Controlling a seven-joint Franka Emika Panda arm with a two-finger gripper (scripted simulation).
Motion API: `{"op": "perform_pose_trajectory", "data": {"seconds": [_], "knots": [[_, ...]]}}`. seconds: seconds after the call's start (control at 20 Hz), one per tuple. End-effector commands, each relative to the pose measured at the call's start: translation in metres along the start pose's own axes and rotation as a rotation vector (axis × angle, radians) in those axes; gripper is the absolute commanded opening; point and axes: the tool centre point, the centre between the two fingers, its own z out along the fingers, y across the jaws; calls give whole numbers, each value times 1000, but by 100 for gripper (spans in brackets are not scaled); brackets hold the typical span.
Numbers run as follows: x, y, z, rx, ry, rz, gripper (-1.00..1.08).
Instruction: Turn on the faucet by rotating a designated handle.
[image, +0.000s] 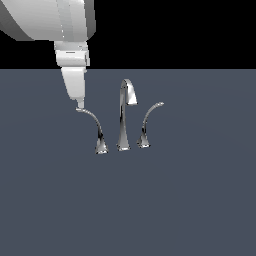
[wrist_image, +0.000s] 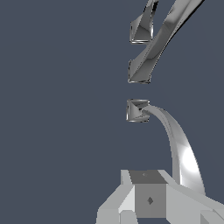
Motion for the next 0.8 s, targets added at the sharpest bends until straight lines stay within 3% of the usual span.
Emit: {"op": "perform_pose_trajectory", "data": {"seconds": [0.0,0.5,0.75], "knots": [[3,-6,6,0,1,25,-100],[7,-11,11,-1,1,48,-100],[0,3,11,-1,1,49,-100]]}}
